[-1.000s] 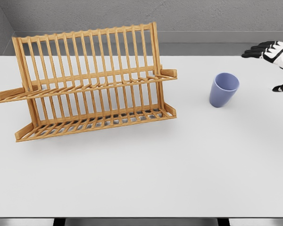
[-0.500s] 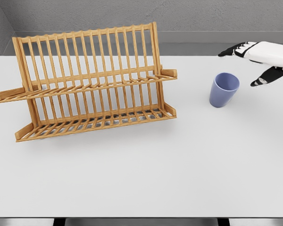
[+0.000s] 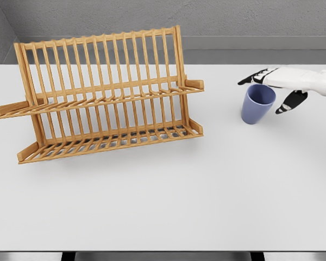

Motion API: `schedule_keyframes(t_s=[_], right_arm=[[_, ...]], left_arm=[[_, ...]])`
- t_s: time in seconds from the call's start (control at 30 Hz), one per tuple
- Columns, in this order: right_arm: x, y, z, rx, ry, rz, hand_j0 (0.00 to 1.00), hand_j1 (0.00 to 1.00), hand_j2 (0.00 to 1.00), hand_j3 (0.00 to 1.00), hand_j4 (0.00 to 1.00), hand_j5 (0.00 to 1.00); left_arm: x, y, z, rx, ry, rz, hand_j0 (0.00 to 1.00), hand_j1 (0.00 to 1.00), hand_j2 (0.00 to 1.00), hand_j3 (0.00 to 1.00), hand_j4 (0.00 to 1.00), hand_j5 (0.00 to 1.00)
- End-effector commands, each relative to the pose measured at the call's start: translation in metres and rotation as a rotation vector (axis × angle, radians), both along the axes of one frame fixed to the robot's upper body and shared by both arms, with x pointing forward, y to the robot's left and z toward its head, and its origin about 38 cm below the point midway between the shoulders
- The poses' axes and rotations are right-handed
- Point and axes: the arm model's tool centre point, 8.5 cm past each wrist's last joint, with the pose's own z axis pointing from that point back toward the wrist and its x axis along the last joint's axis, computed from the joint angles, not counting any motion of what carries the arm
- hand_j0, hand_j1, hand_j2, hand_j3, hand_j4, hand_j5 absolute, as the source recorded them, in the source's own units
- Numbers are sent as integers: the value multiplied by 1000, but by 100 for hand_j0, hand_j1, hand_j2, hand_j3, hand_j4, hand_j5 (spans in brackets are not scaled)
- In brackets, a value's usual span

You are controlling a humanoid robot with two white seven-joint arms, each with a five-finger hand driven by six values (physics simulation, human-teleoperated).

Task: Right arm put cup on second shelf

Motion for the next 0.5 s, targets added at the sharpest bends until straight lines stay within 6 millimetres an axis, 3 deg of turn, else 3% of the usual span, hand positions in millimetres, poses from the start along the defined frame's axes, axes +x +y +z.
schedule_keyframes(t_s=[0.0,0.07,0.47], right_arm=[[2,1,-9,1,21,-8,100,100,100,100,100,100],[8,1,-19,-15,48,-22,100,100,100,100,100,100],[17,2,-22,-13,61,-42,100,100,100,100,100,100]], left_arm=[[0,0,0,0,-1,0,100,100,100,100,100,100],[0,0,0,0,-1,0,100,100,100,100,100,100],[0,0,0,0,1,0,100,100,100,100,100,100]])
